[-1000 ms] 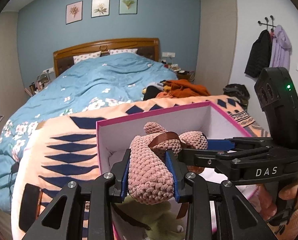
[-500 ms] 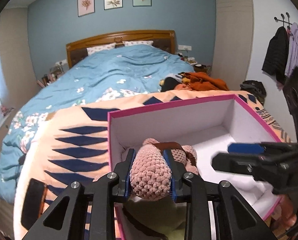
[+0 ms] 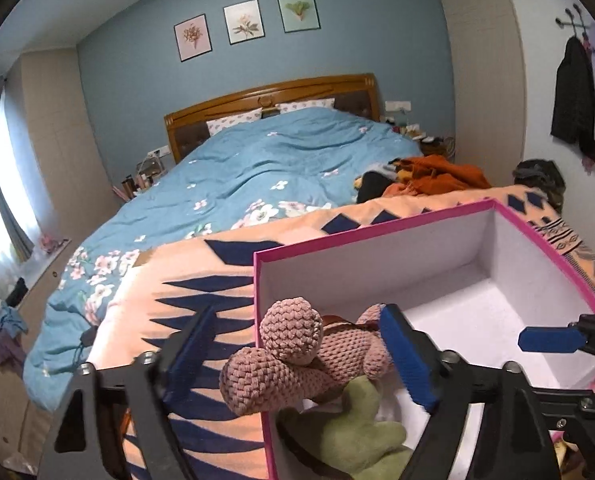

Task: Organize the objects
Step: 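Move the left gripper back to the brown-grey plush beside the box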

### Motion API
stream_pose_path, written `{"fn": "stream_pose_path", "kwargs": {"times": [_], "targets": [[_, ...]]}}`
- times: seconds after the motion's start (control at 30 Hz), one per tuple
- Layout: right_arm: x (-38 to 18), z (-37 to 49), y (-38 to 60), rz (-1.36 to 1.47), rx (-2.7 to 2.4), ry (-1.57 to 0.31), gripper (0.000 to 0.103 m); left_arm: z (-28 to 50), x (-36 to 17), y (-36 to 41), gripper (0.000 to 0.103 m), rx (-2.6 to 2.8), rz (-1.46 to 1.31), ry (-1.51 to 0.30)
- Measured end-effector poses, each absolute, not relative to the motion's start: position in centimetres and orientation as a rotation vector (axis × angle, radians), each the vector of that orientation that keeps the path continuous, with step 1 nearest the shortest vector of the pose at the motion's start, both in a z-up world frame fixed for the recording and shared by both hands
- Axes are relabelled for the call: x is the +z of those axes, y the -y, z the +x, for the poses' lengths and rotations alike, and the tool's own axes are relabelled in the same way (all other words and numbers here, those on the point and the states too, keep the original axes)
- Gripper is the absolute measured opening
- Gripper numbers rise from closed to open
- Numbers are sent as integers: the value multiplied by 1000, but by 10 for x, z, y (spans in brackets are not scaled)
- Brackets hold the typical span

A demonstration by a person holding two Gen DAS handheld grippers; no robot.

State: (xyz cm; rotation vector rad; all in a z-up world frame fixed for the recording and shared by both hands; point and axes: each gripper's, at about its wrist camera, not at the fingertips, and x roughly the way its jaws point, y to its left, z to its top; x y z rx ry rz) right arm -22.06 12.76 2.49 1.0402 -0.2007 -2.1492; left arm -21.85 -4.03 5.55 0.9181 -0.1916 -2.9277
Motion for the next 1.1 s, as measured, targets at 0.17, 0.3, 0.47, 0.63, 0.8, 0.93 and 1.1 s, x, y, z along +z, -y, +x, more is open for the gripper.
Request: {"fn": "stream_pose_path", "kwargs": {"times": [0.17, 0.3, 0.47, 0.63, 0.8, 0.93, 1.1], "targets": [[33, -200, -140, 981, -2155, 188, 80, -199, 62, 43, 86, -2987, 887, 128], [42, -181, -151, 918, -2157, 187, 80, -177, 70, 45, 86, -3039, 854, 74], [47, -154, -166, 856, -2146, 163, 80, -136, 75, 50, 86, -3116, 798, 46], [31, -127, -178, 872, -2144, 101, 80, -96, 65, 51, 86, -3176, 828, 19], [4, -109, -179, 947, -2129, 68, 80, -68, 41, 44, 86, -3207, 929, 10], [-12, -101, -173, 982, -2111, 44, 80, -62, 14, 34, 86, -3188, 1056, 17], [-24, -97, -163, 1016, -2108, 21, 80, -57, -13, 30, 86, -3159, 1173, -36]]}}
